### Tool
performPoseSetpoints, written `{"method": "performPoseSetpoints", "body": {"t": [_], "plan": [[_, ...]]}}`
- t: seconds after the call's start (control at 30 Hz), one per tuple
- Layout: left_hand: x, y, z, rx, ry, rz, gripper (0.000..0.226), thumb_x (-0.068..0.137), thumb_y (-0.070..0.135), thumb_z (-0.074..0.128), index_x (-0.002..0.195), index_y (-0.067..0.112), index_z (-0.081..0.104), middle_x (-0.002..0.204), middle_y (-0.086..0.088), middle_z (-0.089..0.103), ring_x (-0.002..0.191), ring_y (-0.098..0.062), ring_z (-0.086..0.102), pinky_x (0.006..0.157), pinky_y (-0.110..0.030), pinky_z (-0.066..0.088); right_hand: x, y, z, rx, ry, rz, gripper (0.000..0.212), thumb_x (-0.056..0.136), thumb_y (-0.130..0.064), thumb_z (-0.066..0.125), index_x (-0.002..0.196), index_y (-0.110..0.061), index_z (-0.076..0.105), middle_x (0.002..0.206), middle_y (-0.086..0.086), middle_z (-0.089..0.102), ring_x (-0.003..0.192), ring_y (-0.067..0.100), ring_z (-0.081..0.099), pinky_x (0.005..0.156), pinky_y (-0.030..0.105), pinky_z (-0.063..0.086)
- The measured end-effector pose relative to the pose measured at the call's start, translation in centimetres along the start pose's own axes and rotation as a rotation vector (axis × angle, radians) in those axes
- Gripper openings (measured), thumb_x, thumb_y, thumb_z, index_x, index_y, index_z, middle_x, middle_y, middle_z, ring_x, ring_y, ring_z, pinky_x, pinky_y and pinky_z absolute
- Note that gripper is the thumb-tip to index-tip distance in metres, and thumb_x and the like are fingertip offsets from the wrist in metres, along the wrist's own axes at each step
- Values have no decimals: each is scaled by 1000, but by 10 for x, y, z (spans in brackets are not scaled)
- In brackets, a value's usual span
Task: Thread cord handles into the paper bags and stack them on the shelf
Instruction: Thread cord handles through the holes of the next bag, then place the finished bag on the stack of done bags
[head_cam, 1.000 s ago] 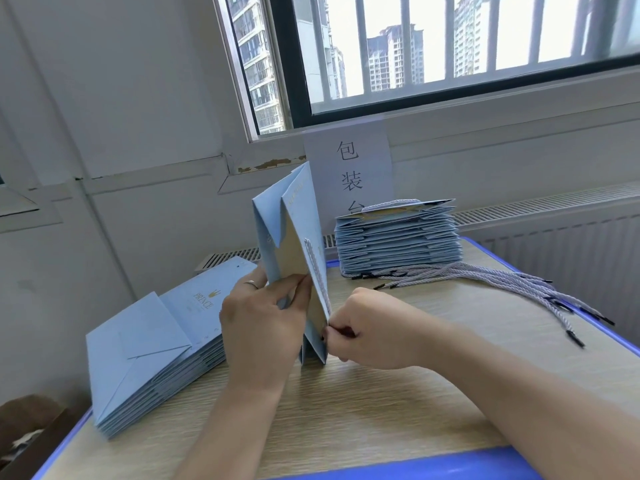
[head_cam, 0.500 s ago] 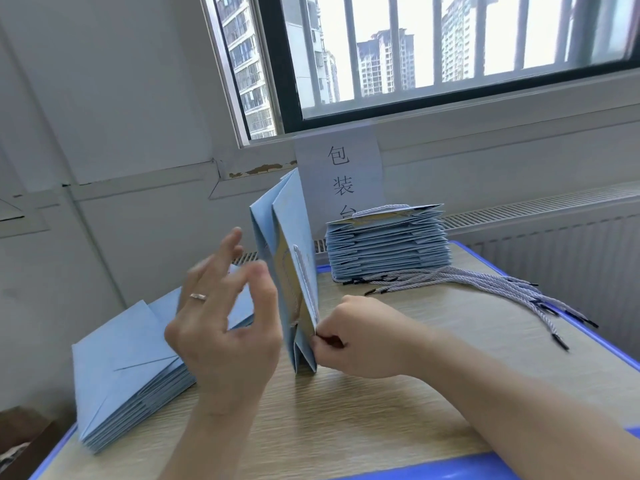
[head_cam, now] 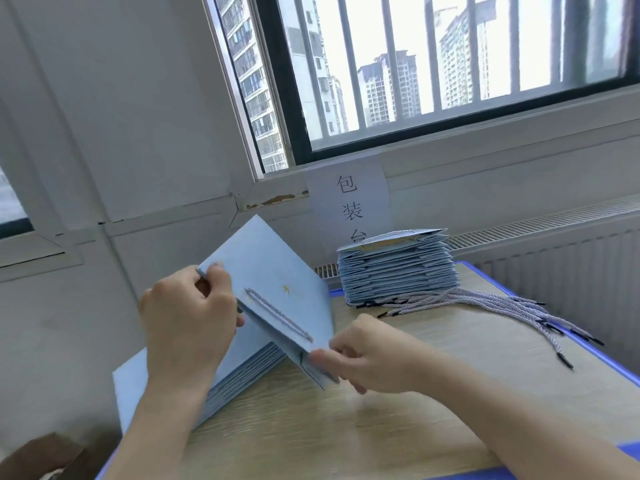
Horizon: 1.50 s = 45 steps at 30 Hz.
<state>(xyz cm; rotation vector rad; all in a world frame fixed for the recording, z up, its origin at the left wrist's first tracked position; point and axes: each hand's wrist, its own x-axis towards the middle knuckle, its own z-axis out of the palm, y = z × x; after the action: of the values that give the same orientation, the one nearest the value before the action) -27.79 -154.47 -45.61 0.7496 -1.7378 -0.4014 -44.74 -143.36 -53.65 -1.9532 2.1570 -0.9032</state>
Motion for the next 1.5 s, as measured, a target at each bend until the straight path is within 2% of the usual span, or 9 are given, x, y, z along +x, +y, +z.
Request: {"method": "performPoseSetpoints", "body": {"t": [0.2, 0.33, 0.67, 0.83, 1.0, 1.1, 1.17, 1.3, 1.5], "plan": [[-17, -29, -18, -425, 121, -366, 41, 101, 22, 51, 67, 3, 62, 49, -2, 66, 43, -12, 63, 71, -37, 54, 8, -6, -18, 799, 35, 315, 31, 103, -40, 49, 101, -11, 41, 89, 25, 73, 62, 26, 65, 47, 27, 44], [-23, -38, -19, -607, 45, -480, 28, 100, 18, 56, 79, 2, 65, 54, -3, 68, 51, -12, 67, 57, -24, 57, 16, -13, -7, 1093, 231, 464, 28, 95, -17, 67, 112, -1, 50, 86, 18, 65, 60, 21, 63, 52, 26, 51], [11, -60, -16, -633, -302, -476, 15, 101, 10, 52, 96, 1, 63, 75, -18, 74, 61, -25, 72, 51, -22, 55, 49, -17, -26, 1058, 436, 513, 5, 92, 1, 65, 88, -2, 66, 71, 8, 62, 53, 15, 53, 50, 21, 48], [47, -86, -3, -687, -470, -507, 47, 104, 23, 28, 96, -5, 65, 83, -26, 72, 69, -34, 69, 61, -32, 52, 76, -7, -35, 1040, 511, 533, 12, 94, -2, 63, 85, -6, 70, 85, 13, 65, 66, 20, 53, 69, 22, 47], [90, -132, 32, -217, -721, -279, 29, 98, 1, 40, 102, 17, 65, 99, -5, 66, 98, -23, 56, 73, -16, 46, 104, 2, -58, 1009, 594, 553, 10, 96, -3, 61, 102, -1, 69, 81, 13, 64, 55, 13, 53, 46, 15, 42], [102, -147, 69, 404, -972, 183, 43, 91, 55, 45, 134, 50, 49, 145, 22, 41, 137, -11, 33, 113, -44, 30, 119, 8, -60, 941, 597, 550, 12, 96, -5, 61, 104, -2, 69, 83, 12, 66, 55, 12, 55, 54, 18, 46], [104, -147, 91, 544, -1100, 321, 65, 79, 79, 32, 141, 58, 35, 156, 29, 23, 147, -12, 11, 114, -66, 14, 126, 13, -57, 889, 601, 559, 14, 96, -6, 61, 106, -1, 70, 88, 11, 68, 59, 12, 56, 66, 23, 51], [103, -152, 114, 554, -1251, 289, 73, 74, 89, 25, 135, 54, 45, 150, 22, 37, 142, -12, 28, 114, -54, 27, 131, 22, -51, 781, 616, 562, 14, 96, -6, 59, 94, -1, 71, 83, 7, 66, 57, 12, 57, 70, 26, 53], [89, -155, 101, 702, -1187, 181, 64, 86, 81, 26, 133, 42, 45, 146, 9, 40, 134, -17, 38, 106, -37, 35, 133, 25, -32, 657, 602, 565, 20, 97, -12, 58, 81, -13, 70, 84, 2, 69, 55, 8, 61, 75, 31, 56]]}}
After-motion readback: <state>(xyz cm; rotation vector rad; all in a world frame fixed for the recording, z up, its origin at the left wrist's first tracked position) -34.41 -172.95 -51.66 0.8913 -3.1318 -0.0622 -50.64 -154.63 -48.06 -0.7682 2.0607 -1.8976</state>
